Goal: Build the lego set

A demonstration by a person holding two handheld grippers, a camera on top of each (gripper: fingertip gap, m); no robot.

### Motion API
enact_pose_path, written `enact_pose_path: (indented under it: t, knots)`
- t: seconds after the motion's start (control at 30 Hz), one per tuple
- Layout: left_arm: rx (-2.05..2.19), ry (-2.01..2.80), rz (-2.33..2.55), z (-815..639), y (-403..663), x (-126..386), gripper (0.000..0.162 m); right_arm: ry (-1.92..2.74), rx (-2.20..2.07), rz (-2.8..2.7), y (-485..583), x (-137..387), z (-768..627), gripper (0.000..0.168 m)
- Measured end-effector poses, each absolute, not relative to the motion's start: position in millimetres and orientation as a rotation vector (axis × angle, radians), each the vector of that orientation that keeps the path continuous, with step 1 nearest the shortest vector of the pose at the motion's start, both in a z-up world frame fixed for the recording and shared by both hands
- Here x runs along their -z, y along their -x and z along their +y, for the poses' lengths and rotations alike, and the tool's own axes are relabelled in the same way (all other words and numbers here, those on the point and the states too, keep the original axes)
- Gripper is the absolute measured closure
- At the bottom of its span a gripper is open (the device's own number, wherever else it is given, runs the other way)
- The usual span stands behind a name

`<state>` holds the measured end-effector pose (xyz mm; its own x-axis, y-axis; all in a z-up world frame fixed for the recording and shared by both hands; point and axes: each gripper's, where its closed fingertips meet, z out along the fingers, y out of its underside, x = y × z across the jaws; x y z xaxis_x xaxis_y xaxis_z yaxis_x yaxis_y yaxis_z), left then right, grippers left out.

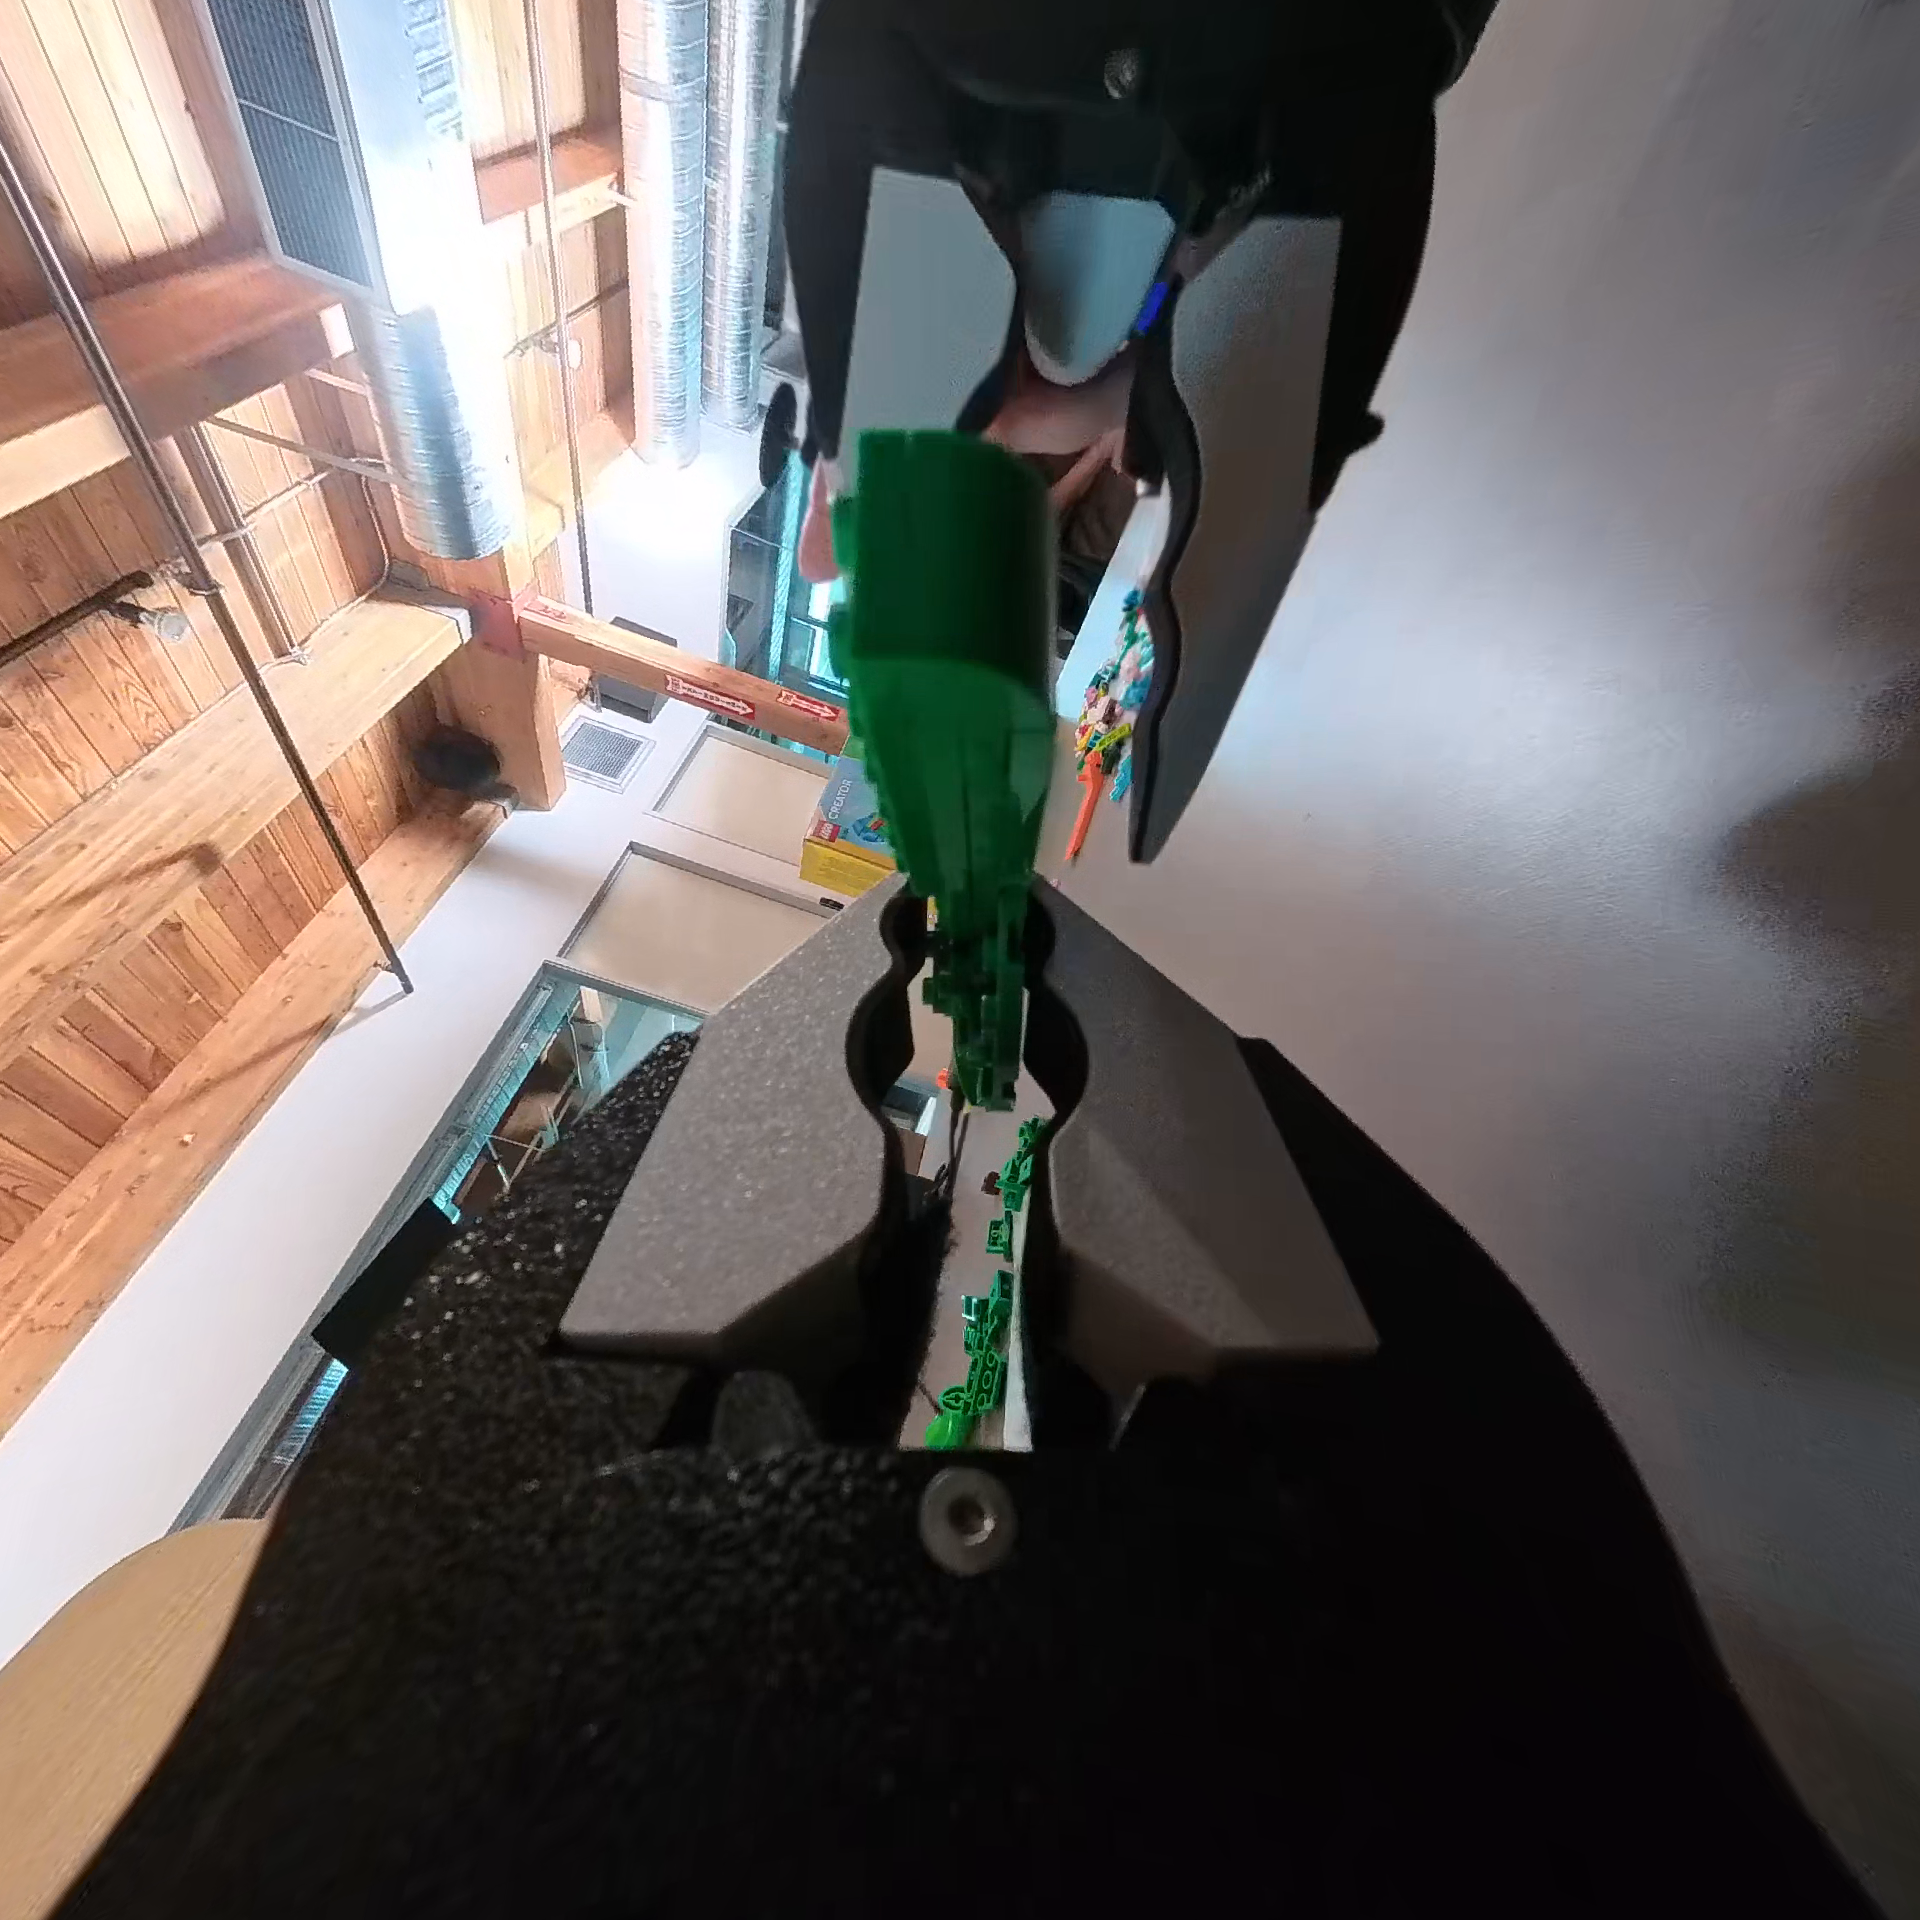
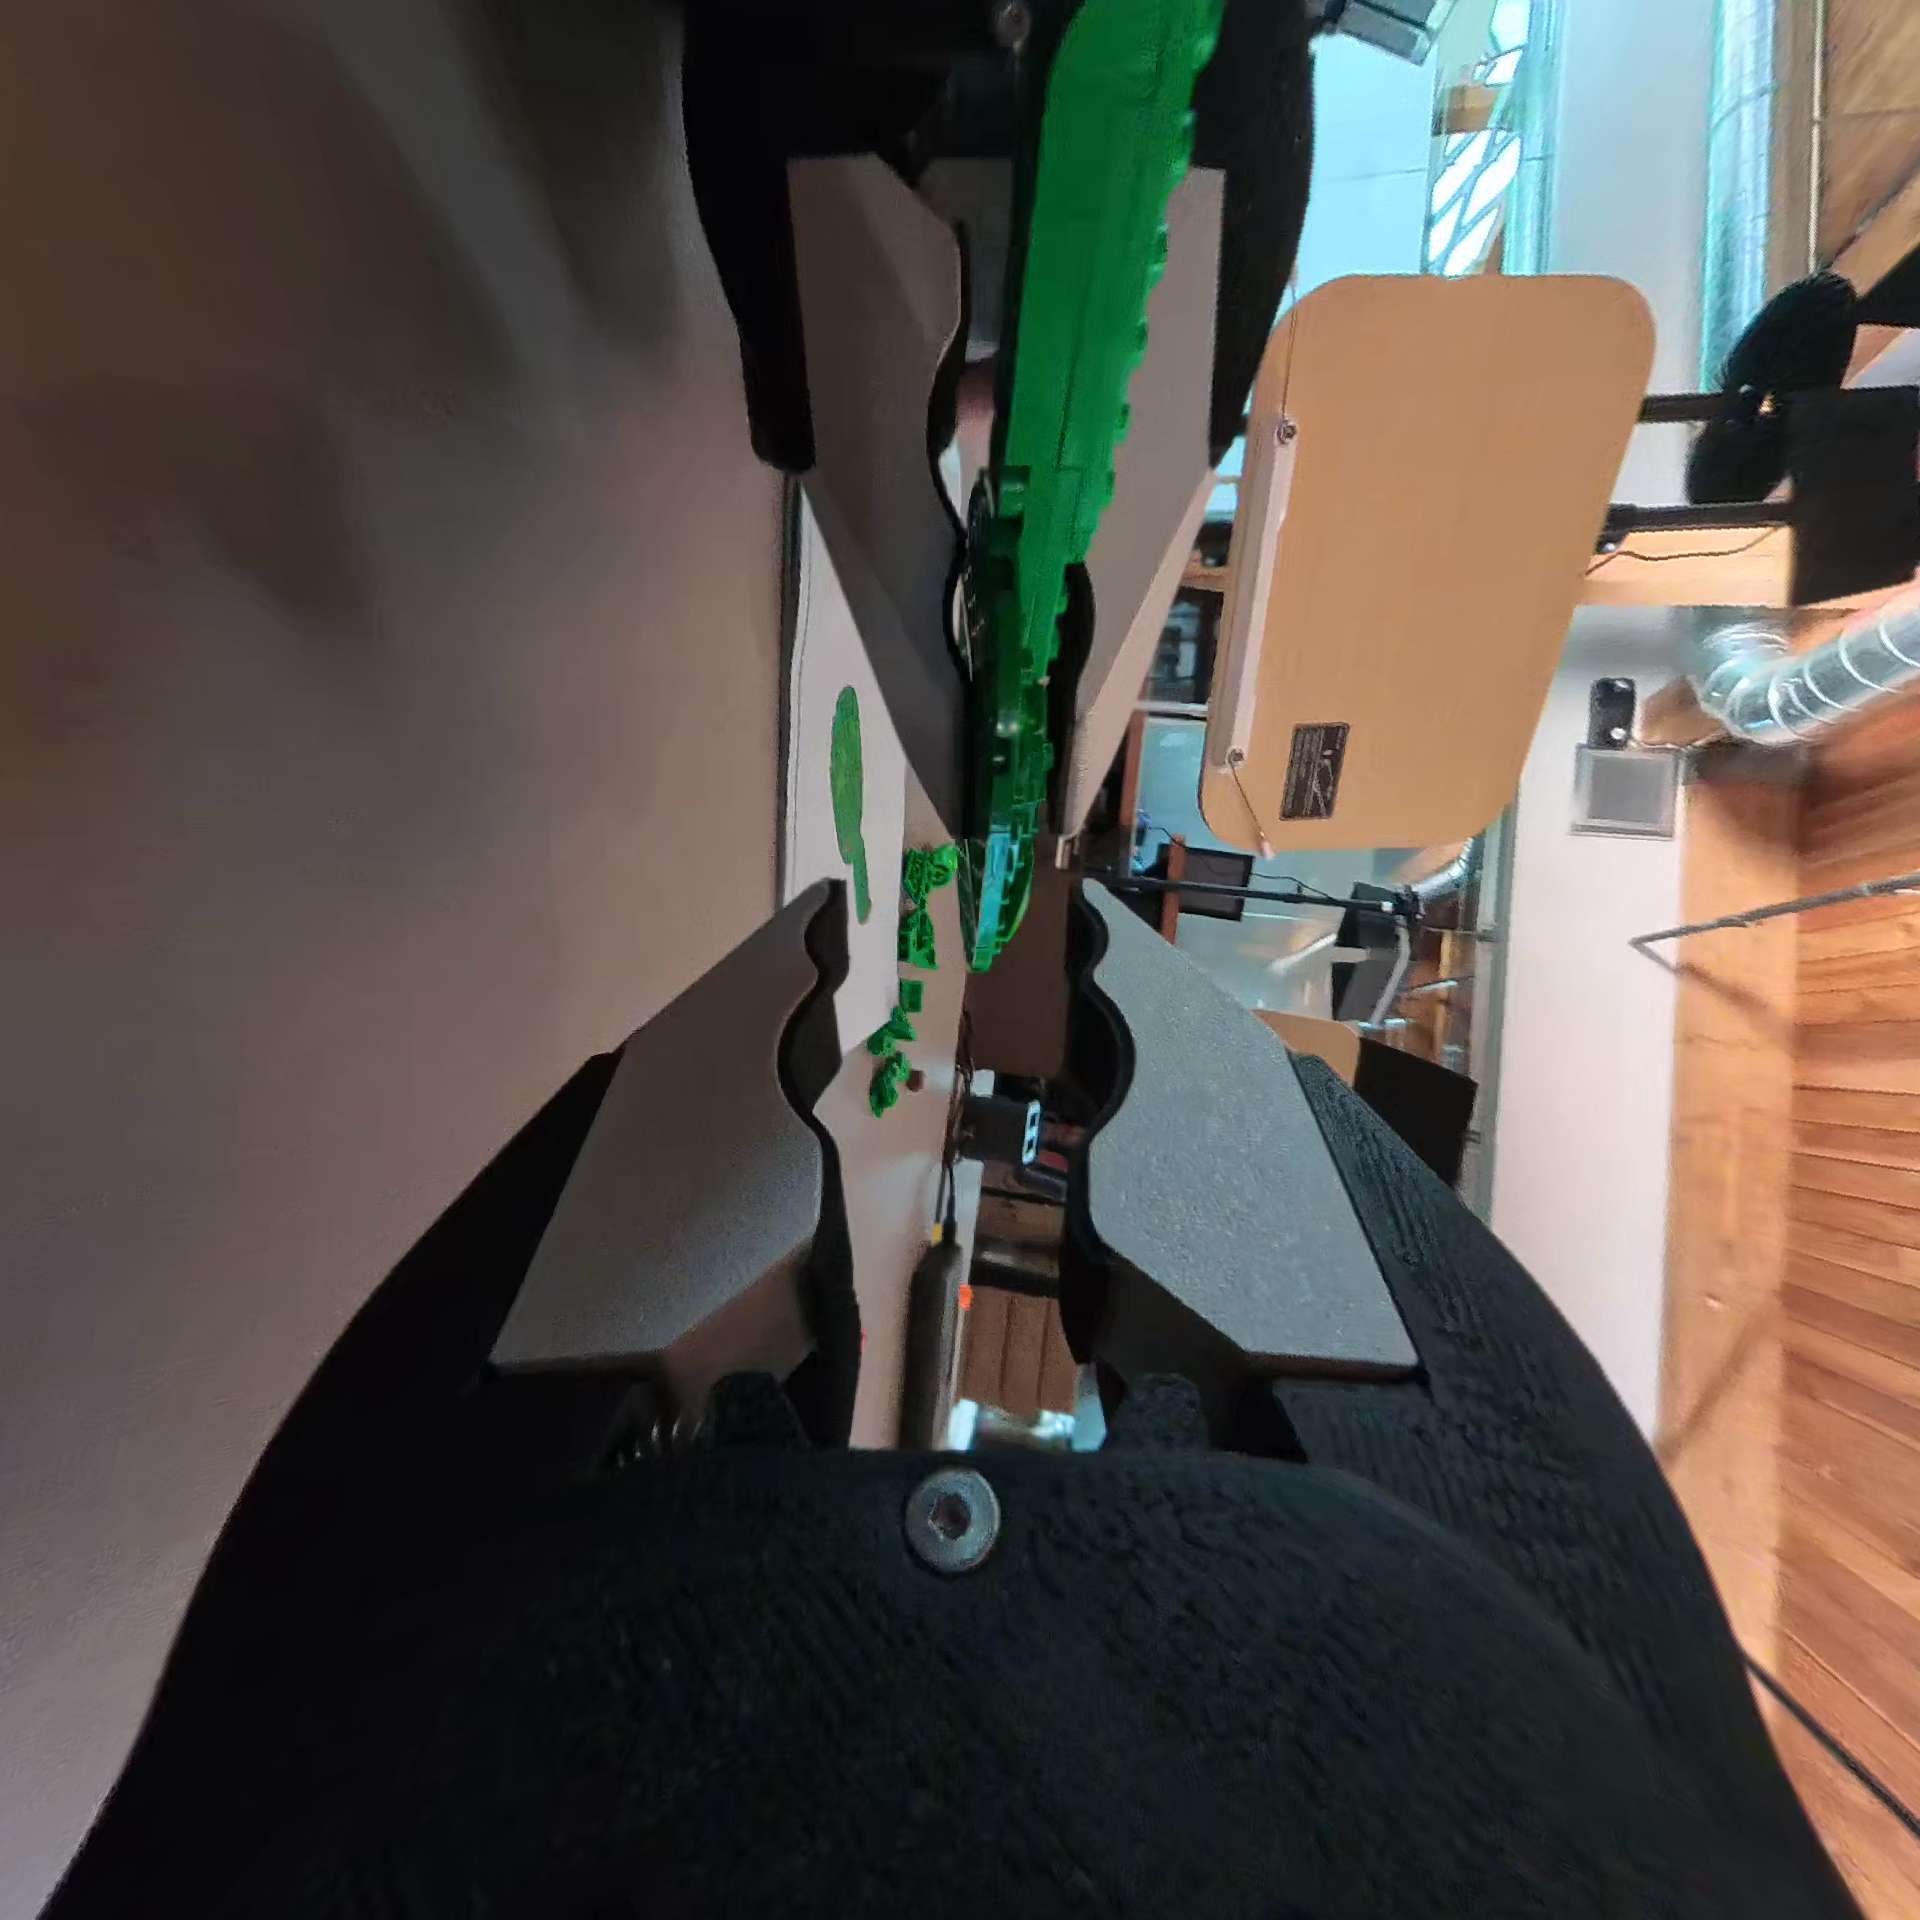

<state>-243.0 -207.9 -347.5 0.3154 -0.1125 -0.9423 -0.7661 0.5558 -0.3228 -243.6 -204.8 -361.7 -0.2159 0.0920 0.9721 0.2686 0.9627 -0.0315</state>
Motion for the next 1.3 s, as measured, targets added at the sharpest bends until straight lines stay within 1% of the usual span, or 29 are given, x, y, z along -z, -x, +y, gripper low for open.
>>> enact_pose_path:
  t: [0.1,0.23,0.33,0.67,0.77,0.87,0.9,0.93,0.97,1.03,1.23,1.3]
  knots:
    - [-0.512,0.919,1.187,-207.6,243.9,346.8,0.149,0.239,0.219,-1.774,246.5,364.2,-201.7,0.137]
    - [-0.508,0.926,1.194,-207.3,244.0,348.5,0.149,0.204,0.257,-1.744,247.6,362.4,-200.9,0.144]
    - [-0.494,0.944,1.205,-207.1,243.8,351.3,0.149,0.160,0.316,-1.711,248.8,359.8,-200.2,0.157]
    - [-0.458,0.989,1.239,-207.0,242.6,359.0,0.150,0.205,0.297,-1.853,247.8,367.9,-200.1,0.162]
    - [-0.412,1.023,1.234,-206.1,241.7,360.7,0.150,0.269,0.222,-1.882,247.0,369.9,-199.3,0.161]
    - [-0.297,1.100,1.216,-204.7,240.7,364.8,0.149,0.509,-0.022,-1.911,245.8,373.7,-200.1,0.160]
    - [-0.267,1.102,1.196,-204.9,240.2,361.8,0.149,0.576,-0.122,-1.916,244.5,372.9,-202.7,0.150]
    - [-0.231,1.112,1.164,-204.8,240.4,357.7,0.149,0.637,-0.200,-1.921,243.2,372.2,-204.5,0.136]
    - [-0.191,1.126,1.146,-205.0,240.4,356.3,0.149,0.673,-0.235,-1.910,242.8,370.0,-203.5,0.128]
    - [-0.160,1.140,1.132,-204.8,242.3,356.4,0.149,0.654,-0.237,-1.898,242.1,366.7,-202.9,0.128]
    - [-0.106,1.153,1.117,-205.5,242.1,356.4,0.149,0.627,-0.243,-1.896,244.4,367.1,-205.9,0.135]
    - [-0.119,1.156,1.112,-204.1,244.1,356.9,0.149,0.648,-0.212,-1.924,238.4,370.5,-199.2,0.130]
